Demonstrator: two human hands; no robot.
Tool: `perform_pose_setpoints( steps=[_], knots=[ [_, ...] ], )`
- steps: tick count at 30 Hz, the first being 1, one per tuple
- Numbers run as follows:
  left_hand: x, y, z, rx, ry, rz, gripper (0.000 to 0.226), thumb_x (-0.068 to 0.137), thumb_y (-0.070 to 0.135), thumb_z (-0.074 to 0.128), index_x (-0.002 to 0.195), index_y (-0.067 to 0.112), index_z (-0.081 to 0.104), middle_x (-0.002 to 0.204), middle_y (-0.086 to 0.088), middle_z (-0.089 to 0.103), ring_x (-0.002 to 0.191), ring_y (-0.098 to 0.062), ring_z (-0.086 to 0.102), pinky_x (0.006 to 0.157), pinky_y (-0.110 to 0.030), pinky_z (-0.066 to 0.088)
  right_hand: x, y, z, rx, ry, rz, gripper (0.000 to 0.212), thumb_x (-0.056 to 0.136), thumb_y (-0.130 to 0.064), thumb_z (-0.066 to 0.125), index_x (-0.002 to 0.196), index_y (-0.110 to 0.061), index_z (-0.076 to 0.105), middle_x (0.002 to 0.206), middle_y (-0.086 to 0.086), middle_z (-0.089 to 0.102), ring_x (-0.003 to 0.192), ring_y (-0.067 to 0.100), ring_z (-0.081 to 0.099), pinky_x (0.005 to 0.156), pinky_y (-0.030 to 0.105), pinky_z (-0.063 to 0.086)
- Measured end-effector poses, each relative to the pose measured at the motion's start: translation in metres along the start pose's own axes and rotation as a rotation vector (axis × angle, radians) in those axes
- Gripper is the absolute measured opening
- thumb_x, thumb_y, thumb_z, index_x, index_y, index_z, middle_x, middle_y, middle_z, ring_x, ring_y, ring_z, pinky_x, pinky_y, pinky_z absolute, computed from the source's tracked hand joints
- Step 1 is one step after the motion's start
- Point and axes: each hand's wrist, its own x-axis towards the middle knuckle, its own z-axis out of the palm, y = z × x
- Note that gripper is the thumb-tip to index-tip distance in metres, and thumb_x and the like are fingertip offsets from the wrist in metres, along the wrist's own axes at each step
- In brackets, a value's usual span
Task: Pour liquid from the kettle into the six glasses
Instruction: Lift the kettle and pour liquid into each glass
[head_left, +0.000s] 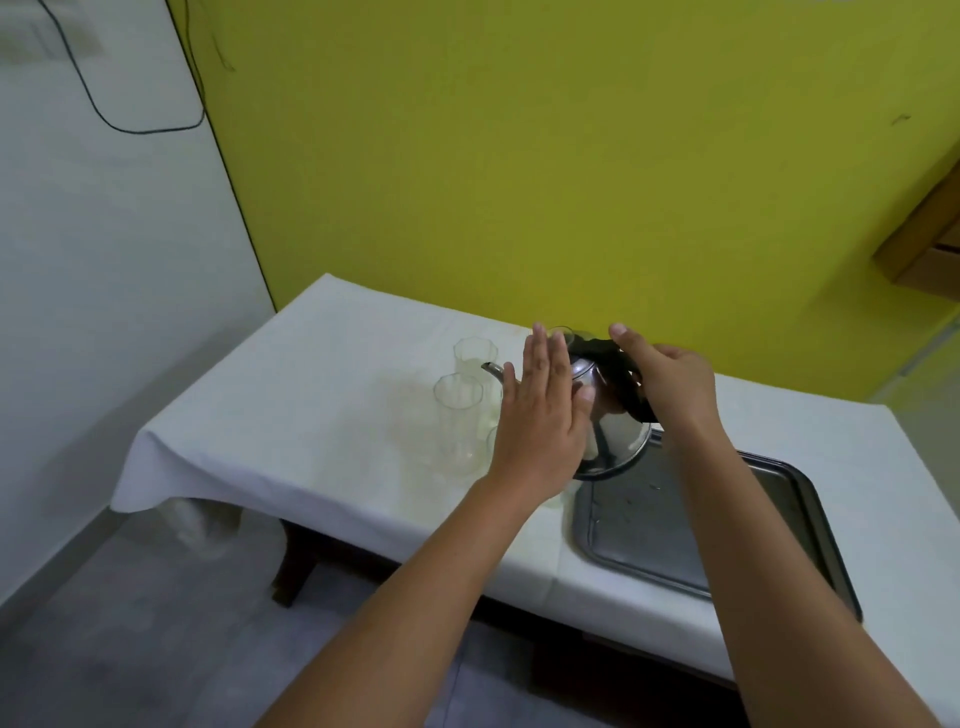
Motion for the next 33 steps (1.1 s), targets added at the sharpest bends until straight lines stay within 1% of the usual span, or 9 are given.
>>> perform_pose_setpoints(
  steps=[5,7,9,13,18,23,27,29,33],
  knots=[
    [-0.005,-0.019,0.002,-0.08,0.01,-0.062,0.067,0.095,0.048,0.01,0.148,0.009,-0.003,0.158,-0.013,-0.007,0.145,-0.021,-0.005,0.115,-0.043,-0.003,-0.002,-0.015,0.017,-0.171,0.0,-0.072,0.059,0.069,-0.064,0.071,0.058,-0.014,0.042,0.055,0.006,0.034,0.055,0.021,0.033,0.057,0.033,0.027],
    [-0.007,-0.023,0.004,-0.115,0.007,-0.082,0.067,0.093,0.044,0.01,0.148,0.009,-0.004,0.157,-0.013,-0.007,0.145,-0.021,-0.006,0.115,-0.042,-0.003,-0.004,-0.019,0.022,-0.244,0.017,-0.097,0.063,0.071,-0.062,0.072,0.053,-0.016,0.033,0.053,0.004,0.029,0.054,0.021,0.029,0.056,0.033,0.024],
    [-0.008,-0.025,0.003,-0.148,0.009,-0.095,0.068,0.091,0.045,0.009,0.148,0.008,-0.004,0.157,-0.014,-0.008,0.145,-0.021,-0.007,0.114,-0.042,-0.004,-0.008,-0.022,0.026,-0.29,0.036,-0.11,0.065,0.073,-0.06,0.072,0.051,-0.017,0.029,0.049,0.001,0.026,0.052,0.021,0.027,0.055,0.033,0.023],
    [-0.009,-0.025,-0.002,-0.187,0.014,-0.106,0.073,0.092,0.053,0.006,0.148,0.007,-0.002,0.157,-0.015,-0.008,0.145,-0.02,-0.008,0.115,-0.043,-0.003,-0.011,-0.025,0.031,-0.33,0.052,-0.127,0.065,0.074,-0.061,0.071,0.05,-0.017,0.03,0.049,0.0,0.026,0.053,0.022,0.027,0.057,0.034,0.024],
    [-0.01,-0.03,-0.004,-0.224,0.005,-0.128,0.072,0.092,0.053,0.005,0.147,0.008,-0.005,0.157,-0.014,-0.01,0.144,-0.018,-0.011,0.115,-0.042,-0.005,-0.012,-0.028,0.039,-0.379,0.053,-0.145,0.065,0.074,-0.061,0.072,0.05,-0.015,0.033,0.049,0.002,0.027,0.053,0.022,0.028,0.056,0.033,0.024],
    [-0.009,-0.03,-0.007,-0.225,0.037,-0.139,0.08,0.083,0.054,-0.003,0.147,0.005,-0.006,0.157,-0.014,-0.011,0.144,-0.019,-0.014,0.114,-0.037,-0.009,-0.015,-0.034,0.044,-0.415,0.049,-0.161,0.063,0.076,-0.06,0.071,0.052,-0.013,0.037,0.049,0.003,0.03,0.051,0.021,0.03,0.053,0.032,0.024],
    [-0.01,-0.028,-0.006,-0.228,0.069,-0.14,0.076,0.087,0.051,-0.001,0.146,0.004,-0.007,0.156,-0.014,-0.014,0.142,-0.015,-0.019,0.111,-0.029,-0.014,-0.017,-0.038,0.045,-0.418,0.044,-0.168,0.064,0.076,-0.058,0.072,0.05,-0.014,0.033,0.035,-0.007,0.026,0.046,0.019,0.028,0.049,0.031,0.022],
    [-0.01,-0.026,-0.006,-0.225,0.087,-0.14,0.074,0.088,0.049,0.001,0.146,0.004,-0.007,0.155,-0.014,-0.014,0.139,-0.012,-0.021,0.112,-0.029,-0.014,-0.017,-0.039,0.044,-0.42,0.039,-0.169,0.065,0.077,-0.057,0.072,0.05,-0.015,0.032,0.031,-0.007,0.024,0.046,0.018,0.028,0.049,0.031,0.021],
    [-0.009,-0.024,-0.005,-0.215,0.113,-0.147,0.073,0.089,0.048,0.002,0.146,0.004,-0.008,0.155,-0.013,-0.016,0.14,-0.013,-0.021,0.113,-0.029,-0.013,-0.013,-0.039,0.044,-0.394,0.024,-0.188,0.065,0.076,-0.058,0.072,0.051,-0.015,0.031,0.046,0.0,0.025,0.051,0.021,0.026,0.054,0.031,0.022]
  ],
)
